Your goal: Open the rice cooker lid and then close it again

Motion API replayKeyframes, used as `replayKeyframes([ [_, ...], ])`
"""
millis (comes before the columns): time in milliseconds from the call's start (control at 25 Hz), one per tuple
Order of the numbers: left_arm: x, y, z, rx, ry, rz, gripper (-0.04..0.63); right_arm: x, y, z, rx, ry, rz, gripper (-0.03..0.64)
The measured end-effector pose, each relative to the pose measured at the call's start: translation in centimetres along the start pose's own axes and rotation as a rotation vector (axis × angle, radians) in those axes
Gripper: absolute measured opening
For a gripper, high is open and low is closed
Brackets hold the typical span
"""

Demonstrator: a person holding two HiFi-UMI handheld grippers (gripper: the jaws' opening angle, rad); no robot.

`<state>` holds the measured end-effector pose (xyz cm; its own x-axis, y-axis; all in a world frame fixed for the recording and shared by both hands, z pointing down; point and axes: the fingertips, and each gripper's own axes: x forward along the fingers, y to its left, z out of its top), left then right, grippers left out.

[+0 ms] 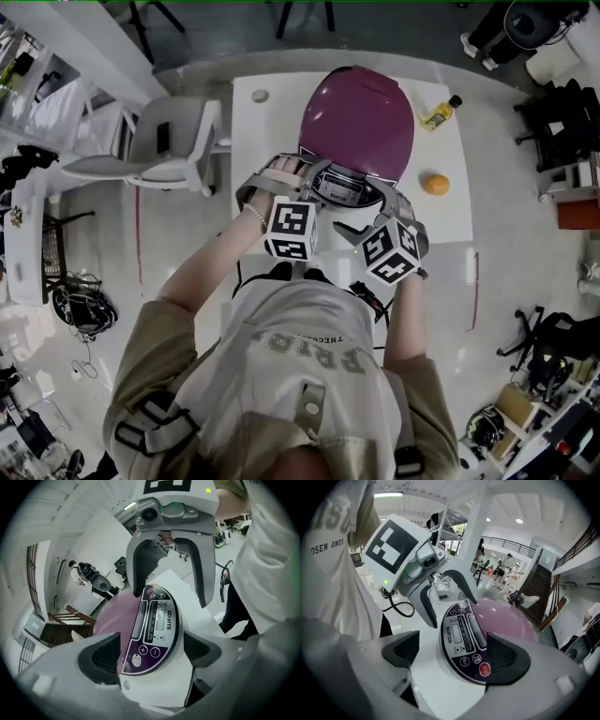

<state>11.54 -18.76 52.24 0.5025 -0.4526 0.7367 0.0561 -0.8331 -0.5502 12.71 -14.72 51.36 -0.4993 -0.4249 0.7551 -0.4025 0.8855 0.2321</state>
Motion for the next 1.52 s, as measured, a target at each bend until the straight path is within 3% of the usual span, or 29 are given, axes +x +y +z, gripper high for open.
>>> replayKeyframes([
  [520,2.1,-1.7,-0.6,0.136,0.099,-0.040,0.442,2.2,0.2,-0.9,-0.078,0.102,0.007,0.428],
  [1000,2.5,-1.9,-0.8,0.185,0.110,-0.016,0.460,2.7,0.3,-1.4,-0.096,0.135,0.015,0.430],
  [1520,2.4,-2.0,-0.9,0.214,0.114,-0.043,0.460,2.5,0.3,-1.1,-0.058,0.146,0.040,0.428],
])
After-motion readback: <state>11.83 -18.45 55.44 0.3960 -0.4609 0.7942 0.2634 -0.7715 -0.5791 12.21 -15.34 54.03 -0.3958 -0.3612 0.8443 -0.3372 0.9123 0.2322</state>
